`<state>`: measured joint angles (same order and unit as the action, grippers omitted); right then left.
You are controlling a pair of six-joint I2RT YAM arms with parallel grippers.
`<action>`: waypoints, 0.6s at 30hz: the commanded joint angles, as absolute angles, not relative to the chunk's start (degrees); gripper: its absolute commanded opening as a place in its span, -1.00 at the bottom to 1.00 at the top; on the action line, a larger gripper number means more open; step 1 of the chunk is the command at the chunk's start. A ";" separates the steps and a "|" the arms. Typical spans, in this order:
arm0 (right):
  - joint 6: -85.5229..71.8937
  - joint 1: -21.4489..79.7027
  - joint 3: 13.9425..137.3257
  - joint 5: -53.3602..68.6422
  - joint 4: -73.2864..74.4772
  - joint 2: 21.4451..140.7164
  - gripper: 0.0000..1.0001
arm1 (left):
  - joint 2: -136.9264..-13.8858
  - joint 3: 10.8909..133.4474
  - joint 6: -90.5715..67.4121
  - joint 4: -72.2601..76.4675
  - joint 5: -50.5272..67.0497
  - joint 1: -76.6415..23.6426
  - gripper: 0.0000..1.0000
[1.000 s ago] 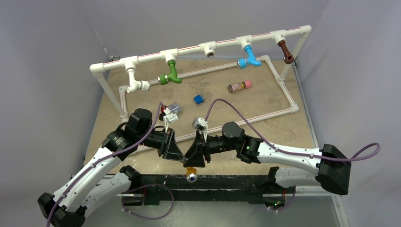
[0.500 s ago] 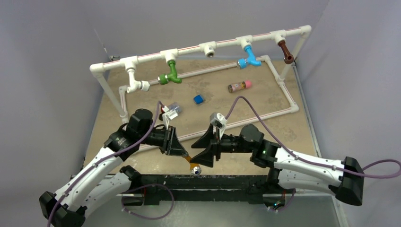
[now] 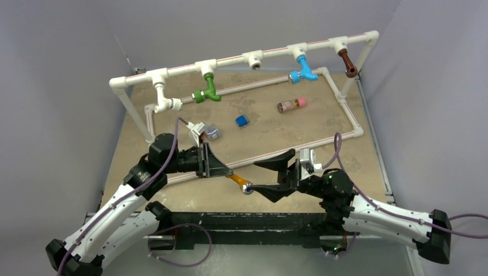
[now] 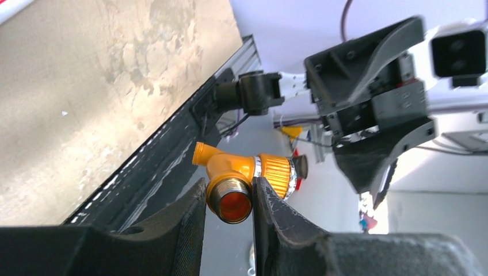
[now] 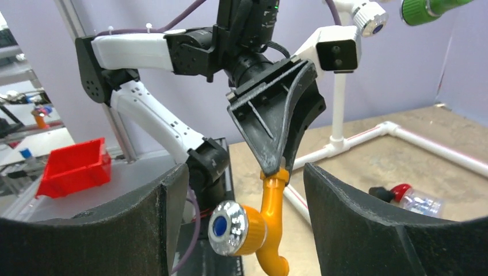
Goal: Install the water faucets
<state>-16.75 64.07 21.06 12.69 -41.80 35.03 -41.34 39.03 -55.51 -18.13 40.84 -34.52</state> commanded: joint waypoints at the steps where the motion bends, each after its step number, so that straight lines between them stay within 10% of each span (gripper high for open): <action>1: -8.10 63.97 18.76 14.30 -56.11 36.34 0.48 | -38.39 38.59 -66.89 -11.07 36.11 -34.37 -1.00; 18: 4.98 63.98 16.44 19.50 -76.32 47.72 0.47 | -29.15 39.17 -81.88 -9.92 29.62 -34.45 -1.00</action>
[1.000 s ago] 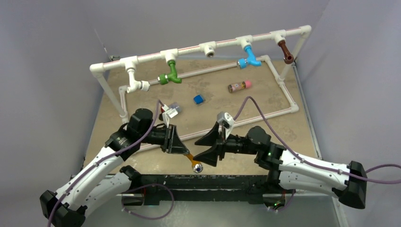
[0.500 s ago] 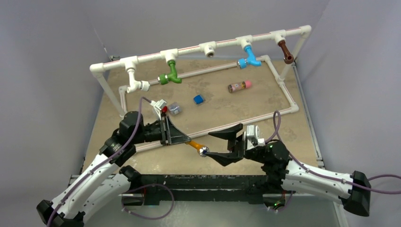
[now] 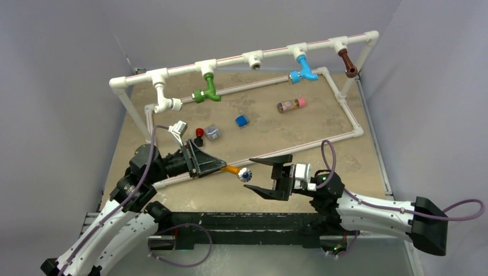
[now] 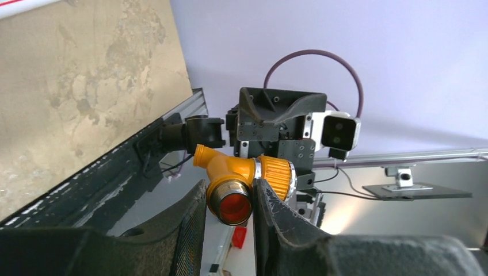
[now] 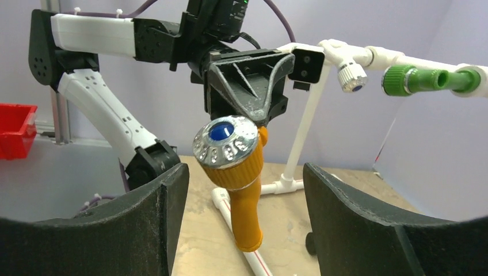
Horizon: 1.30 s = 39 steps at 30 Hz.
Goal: Install the water faucets
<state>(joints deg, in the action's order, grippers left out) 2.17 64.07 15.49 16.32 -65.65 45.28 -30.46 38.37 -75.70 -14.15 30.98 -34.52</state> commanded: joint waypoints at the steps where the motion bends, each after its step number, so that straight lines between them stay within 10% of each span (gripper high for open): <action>1: 4.97 64.04 16.56 19.97 -77.81 48.70 0.47 | -28.57 38.23 -83.18 -8.63 29.62 -34.42 -1.00; 32: 10.56 64.30 21.33 20.59 -80.74 56.02 -0.12 | -27.47 31.36 -94.66 8.46 33.81 -34.45 -1.00; 39: 10.46 64.29 22.05 21.54 -80.38 56.30 -0.56 | -27.27 30.35 -95.27 9.74 33.85 -34.43 -1.00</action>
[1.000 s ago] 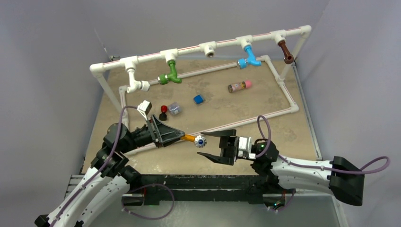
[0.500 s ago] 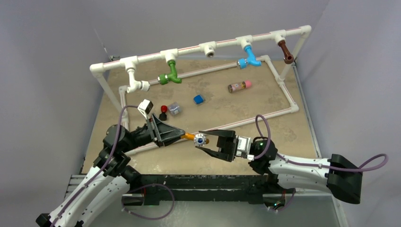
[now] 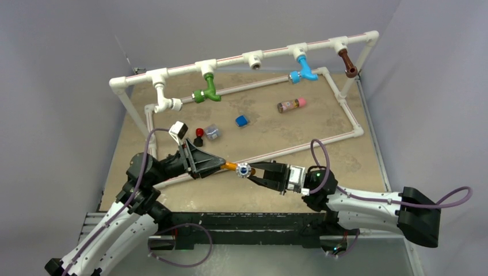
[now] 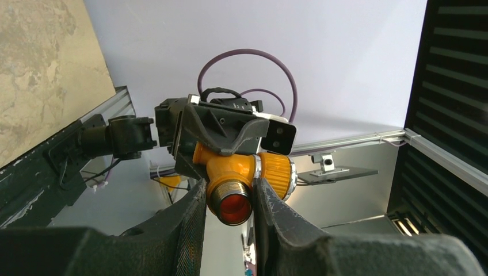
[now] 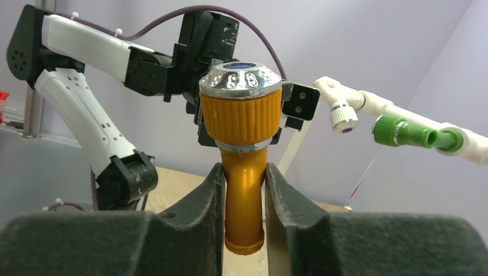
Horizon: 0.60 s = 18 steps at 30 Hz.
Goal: Install the water faucets
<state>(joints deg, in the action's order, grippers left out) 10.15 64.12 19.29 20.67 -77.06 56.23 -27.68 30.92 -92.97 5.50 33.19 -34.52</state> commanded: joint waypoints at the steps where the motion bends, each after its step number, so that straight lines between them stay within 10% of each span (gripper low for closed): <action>1: 10.52 64.33 22.06 21.45 -80.31 56.31 -0.73 | -27.29 30.35 -95.34 9.72 33.89 -34.40 -1.00; 6: 10.64 64.29 21.93 21.53 -79.63 55.89 -1.00 | -27.78 30.32 -95.13 9.32 34.33 -34.45 -1.00; 12: 9.99 64.34 21.19 20.43 -77.78 53.04 -1.00 | -27.57 32.00 -92.56 5.79 33.76 -34.45 0.05; 18: 8.86 64.34 21.92 17.60 -69.79 46.82 -1.00 | -29.13 38.78 -84.63 -4.44 32.44 -34.45 0.30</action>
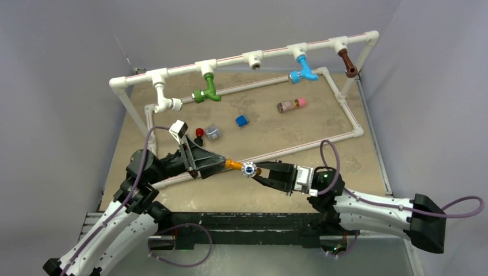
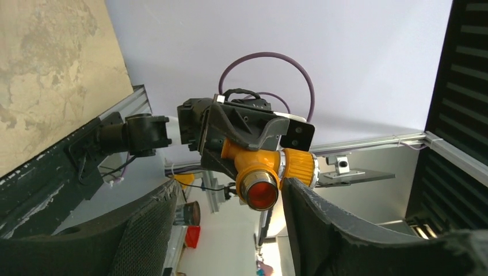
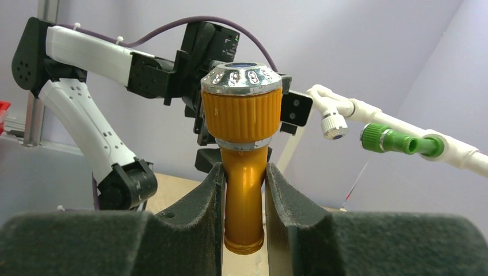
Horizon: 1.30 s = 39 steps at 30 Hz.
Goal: Install the water faucets
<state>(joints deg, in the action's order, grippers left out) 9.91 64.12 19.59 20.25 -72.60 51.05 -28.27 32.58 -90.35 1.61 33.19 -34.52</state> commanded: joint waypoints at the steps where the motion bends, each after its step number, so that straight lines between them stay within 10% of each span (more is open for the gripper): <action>1: 8.72 64.34 22.55 16.70 -67.42 45.64 -1.00 | -29.48 40.26 -83.00 -6.15 31.94 -34.44 0.30; 16: 6.20 64.29 35.34 -13.67 -33.22 37.76 -1.00 | -45.03 68.42 -53.35 -20.17 29.95 -34.44 0.28; 39: 19.35 64.08 46.59 -32.87 -29.16 48.33 -1.00 | -78.39 107.24 -4.65 -18.93 -9.39 -34.44 0.19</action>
<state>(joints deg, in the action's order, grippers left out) 15.44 64.12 43.86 -30.63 -26.00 47.42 -74.02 103.13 -14.44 -22.11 2.76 -34.52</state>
